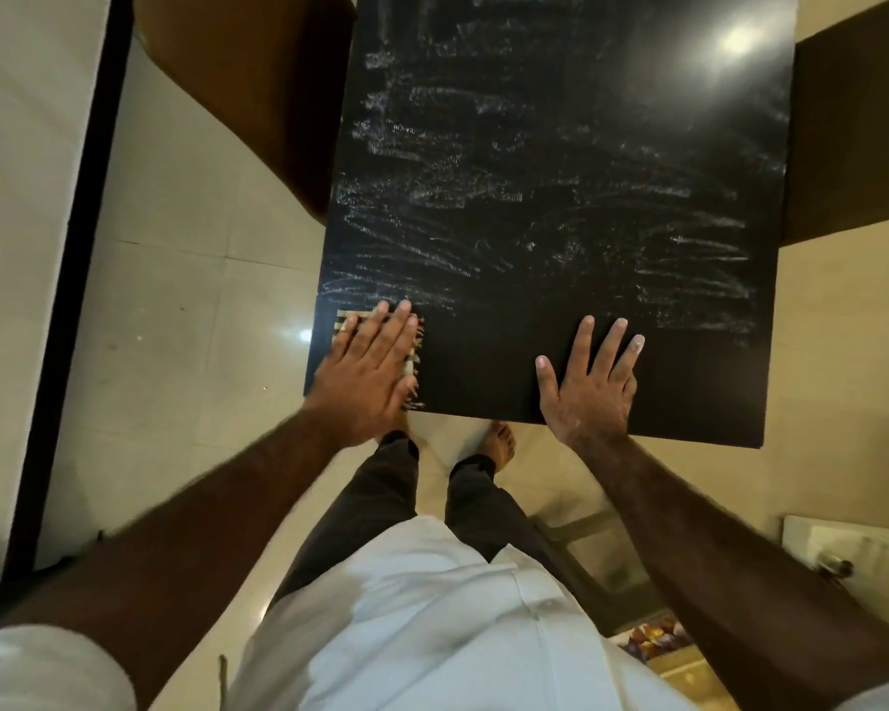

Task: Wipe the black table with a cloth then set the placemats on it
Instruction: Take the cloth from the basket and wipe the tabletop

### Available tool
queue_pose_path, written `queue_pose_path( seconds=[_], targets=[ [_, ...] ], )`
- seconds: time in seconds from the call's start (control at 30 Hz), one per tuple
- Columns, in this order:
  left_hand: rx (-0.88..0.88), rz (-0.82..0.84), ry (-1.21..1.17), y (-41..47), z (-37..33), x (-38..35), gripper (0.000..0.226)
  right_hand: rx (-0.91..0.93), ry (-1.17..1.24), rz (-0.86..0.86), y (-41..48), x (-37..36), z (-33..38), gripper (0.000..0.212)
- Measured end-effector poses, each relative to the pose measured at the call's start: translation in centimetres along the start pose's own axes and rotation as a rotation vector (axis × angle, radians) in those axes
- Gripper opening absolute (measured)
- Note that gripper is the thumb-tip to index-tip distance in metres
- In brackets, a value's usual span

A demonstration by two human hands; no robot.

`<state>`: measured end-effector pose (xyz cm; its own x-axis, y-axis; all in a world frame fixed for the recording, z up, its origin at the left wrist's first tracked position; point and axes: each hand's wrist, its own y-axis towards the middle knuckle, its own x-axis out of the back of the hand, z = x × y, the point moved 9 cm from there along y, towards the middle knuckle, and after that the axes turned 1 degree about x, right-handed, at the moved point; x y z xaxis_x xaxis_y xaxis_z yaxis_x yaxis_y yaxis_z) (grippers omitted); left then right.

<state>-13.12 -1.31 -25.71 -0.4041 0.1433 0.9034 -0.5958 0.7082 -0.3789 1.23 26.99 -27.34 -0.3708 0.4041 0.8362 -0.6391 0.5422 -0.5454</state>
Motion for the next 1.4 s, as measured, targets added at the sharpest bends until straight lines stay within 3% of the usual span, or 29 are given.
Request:
queue_pose_path(
  seconds=[0.23,0.43,0.57,0.73,0.87,1.07,1.27,1.4],
  targets=[
    [-0.038,-0.033,-0.029,6.3,-2.0,2.7,0.079,-0.06,0.035,-0.009,-0.6,-0.6,1.4,0.096],
    [-0.23,0.003,0.062,1.7,-2.1,0.3,0.078,-0.099,0.051,0.011,-0.8,-1.0,2.2,0.098],
    [-0.136,-0.003,0.073,-0.3,3.0,0.5,0.077,-0.099,0.052,0.01,-1.0,-0.9,2.4,0.098],
    [-0.009,-0.053,0.016,4.5,5.7,3.5,0.079,-0.107,0.054,0.007,-1.0,-0.8,2.6,0.098],
    [0.032,-0.066,-0.027,7.3,4.5,4.4,0.08,-0.11,0.048,-0.006,-1.2,-0.7,2.6,0.098],
    [-0.199,0.016,0.055,2.6,-1.6,0.6,0.079,-0.115,0.033,0.0,-1.1,-0.8,2.6,0.098],
    [-0.022,-0.006,0.032,0.8,4.0,0.5,0.078,-0.131,0.026,-0.002,-1.2,-0.6,2.6,0.097],
    [0.058,-0.066,-0.022,4.1,2.2,1.8,0.081,-0.132,0.02,-0.002,-1.1,-0.5,2.6,0.098]
  ],
)
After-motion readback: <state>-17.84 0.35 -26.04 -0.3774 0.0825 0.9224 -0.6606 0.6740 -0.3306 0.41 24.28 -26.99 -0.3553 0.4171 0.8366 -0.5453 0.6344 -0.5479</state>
